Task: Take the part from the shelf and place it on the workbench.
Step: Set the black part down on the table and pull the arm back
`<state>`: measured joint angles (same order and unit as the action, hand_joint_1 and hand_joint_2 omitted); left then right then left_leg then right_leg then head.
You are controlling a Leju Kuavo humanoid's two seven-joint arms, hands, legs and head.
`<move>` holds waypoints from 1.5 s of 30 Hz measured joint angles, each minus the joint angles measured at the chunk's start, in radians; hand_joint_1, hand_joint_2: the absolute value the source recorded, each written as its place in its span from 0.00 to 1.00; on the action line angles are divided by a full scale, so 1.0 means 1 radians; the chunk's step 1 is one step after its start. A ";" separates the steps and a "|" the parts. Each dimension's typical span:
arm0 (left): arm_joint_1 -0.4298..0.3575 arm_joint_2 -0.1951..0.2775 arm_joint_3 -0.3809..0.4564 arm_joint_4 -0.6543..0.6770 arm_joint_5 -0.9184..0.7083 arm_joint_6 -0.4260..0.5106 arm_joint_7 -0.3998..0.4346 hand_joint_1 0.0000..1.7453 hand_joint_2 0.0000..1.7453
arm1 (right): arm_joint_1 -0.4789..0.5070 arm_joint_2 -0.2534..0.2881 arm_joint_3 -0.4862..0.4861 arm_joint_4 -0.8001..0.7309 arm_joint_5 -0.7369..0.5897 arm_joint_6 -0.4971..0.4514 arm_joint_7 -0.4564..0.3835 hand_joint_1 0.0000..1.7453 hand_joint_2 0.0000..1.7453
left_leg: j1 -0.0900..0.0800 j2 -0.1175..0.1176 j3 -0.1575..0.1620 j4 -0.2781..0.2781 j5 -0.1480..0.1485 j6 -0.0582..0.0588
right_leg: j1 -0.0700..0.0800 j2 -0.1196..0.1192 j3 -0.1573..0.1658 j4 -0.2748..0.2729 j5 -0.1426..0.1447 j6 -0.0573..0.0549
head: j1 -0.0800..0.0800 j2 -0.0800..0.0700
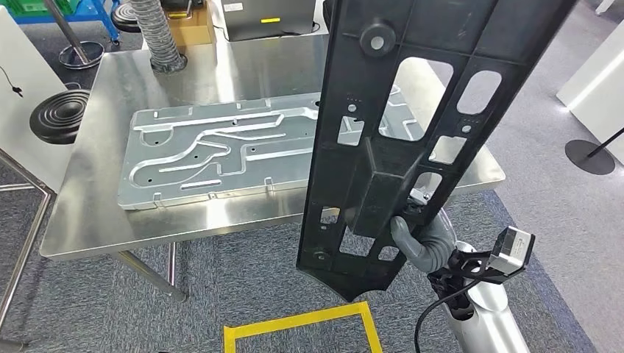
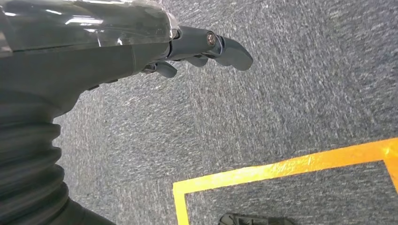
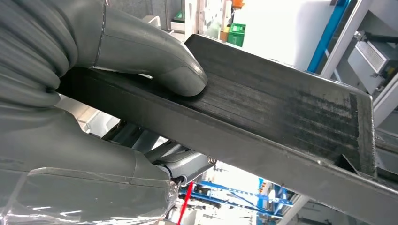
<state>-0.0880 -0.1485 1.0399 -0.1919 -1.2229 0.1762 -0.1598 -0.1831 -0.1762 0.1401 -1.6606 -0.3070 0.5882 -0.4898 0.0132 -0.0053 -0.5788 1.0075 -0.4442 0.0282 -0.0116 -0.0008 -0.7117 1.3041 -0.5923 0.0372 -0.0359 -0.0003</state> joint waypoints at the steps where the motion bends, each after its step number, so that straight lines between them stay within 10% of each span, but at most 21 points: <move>1: 0.001 0.000 0.000 0.000 0.000 0.000 0.000 0.00 1.00 | 0.002 0.000 0.000 0.000 0.000 0.000 0.000 0.97 1.00 | 0.000 -0.001 0.005 0.000 -0.004 -0.001 | -0.001 0.000 -0.004 -0.011 0.025 0.000 | 0.000 0.000; 4: 0.001 0.000 0.000 0.000 0.000 0.000 0.000 0.00 1.00 | 0.000 0.000 -0.001 0.001 0.000 0.001 0.000 0.97 1.00 | -0.002 -0.003 0.026 0.001 -0.019 -0.009 | 0.000 0.000 0.072 -0.206 0.144 -0.010 | 0.000 0.000; 6: 0.000 -0.001 0.000 0.000 0.000 0.000 -0.001 0.00 1.00 | -0.003 0.000 -0.002 0.002 0.000 0.002 0.000 0.97 1.00 | -0.004 -0.004 0.029 0.002 -0.026 -0.019 | 0.005 0.001 0.102 -0.282 0.167 -0.019 | 0.000 0.000; 11: -0.001 -0.001 0.000 0.000 0.001 0.000 -0.002 0.00 1.00 | -0.009 -0.001 -0.003 0.003 0.000 0.003 -0.001 0.97 1.00 | -0.004 -0.001 0.017 0.042 -0.060 -0.043 | 0.000 0.002 0.116 -0.299 0.157 -0.043 | 0.000 0.000; 14: -0.001 -0.001 0.000 0.000 0.003 0.000 -0.004 0.00 1.00 | -0.011 -0.001 -0.003 0.004 0.000 0.004 -0.001 0.97 1.00 | -0.003 0.000 -0.081 0.234 -0.141 -0.049 | 0.000 0.000 0.128 -0.302 0.149 -0.055 | 0.000 0.000; 16: 0.001 -0.001 0.001 0.000 0.004 0.000 -0.005 0.00 1.00 | -0.011 -0.001 -0.002 0.007 0.000 0.005 -0.001 0.97 1.00 | -0.002 0.000 -0.128 0.300 -0.141 -0.050 | 0.002 0.001 0.137 -0.301 0.141 -0.056 | 0.000 0.000; 21: 0.001 0.001 0.001 0.000 0.004 -0.001 -0.006 0.00 1.00 | -0.014 -0.001 -0.002 0.008 0.001 0.005 -0.001 0.97 1.00 | -0.005 0.000 -0.023 0.034 0.011 -0.033 | 0.007 0.004 0.166 -0.298 0.117 -0.041 | 0.000 0.000; 26: 0.001 0.001 0.002 0.000 0.004 -0.002 -0.009 0.00 1.00 | -0.019 -0.001 -0.002 0.008 0.001 0.005 -0.001 0.97 1.00 | -0.004 -0.002 -0.005 0.000 0.007 -0.008 | 0.005 0.003 0.155 -0.269 0.091 -0.013 | 0.000 0.000; 30: -0.001 0.002 0.003 0.000 0.005 -0.003 -0.010 0.00 1.00 | -0.021 -0.001 -0.001 0.013 0.001 0.005 -0.001 0.97 1.00 | -0.004 -0.001 0.005 -0.004 0.000 0.003 | -0.002 0.002 0.025 -0.036 0.004 0.003 | 0.000 0.000; 32: 0.000 0.001 0.004 0.000 0.006 -0.003 -0.011 0.00 1.00 | -0.022 -0.001 0.000 0.016 0.001 0.005 0.000 0.97 1.00 | -0.004 -0.002 0.013 -0.002 -0.007 0.002 | -0.003 0.002 0.001 -0.025 0.036 0.004 | 0.000 0.000; 36: 0.000 0.000 0.004 0.000 0.004 -0.003 -0.011 0.00 1.00 | -0.029 -0.001 0.003 0.017 0.001 0.002 0.005 0.97 1.00 | -0.007 -0.005 0.033 -0.001 -0.026 -0.009 | 0.005 0.001 0.092 -0.264 0.170 -0.016 | 0.000 0.000; 41: -0.001 -0.002 0.004 0.000 -0.004 -0.008 -0.011 0.00 1.00 | -0.023 -0.001 0.003 0.011 0.003 -0.007 0.007 0.97 1.00 | -0.008 -0.002 0.031 0.015 -0.049 -0.034 | 0.004 0.004 0.111 -0.301 0.163 -0.040 | 0.000 0.000; 45: -0.002 -0.002 0.004 0.000 -0.006 -0.010 -0.011 0.00 1.00 | -0.016 -0.001 0.003 0.005 0.004 -0.013 0.007 0.97 1.00 | -0.004 0.000 -0.084 0.241 -0.143 -0.047 | 0.002 0.001 0.132 -0.308 0.151 -0.055 | 0.000 0.000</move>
<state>-0.0898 -0.1500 1.0437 -0.1919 -1.2291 0.1659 -0.1705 -0.1988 -0.1774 0.1427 -1.6552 -0.3028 0.5752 -0.4829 0.0094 -0.0053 -0.6630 1.2482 -0.5868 -0.0185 -0.0096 0.0004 -0.5795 0.9963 -0.4409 -0.0181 -0.0359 -0.0003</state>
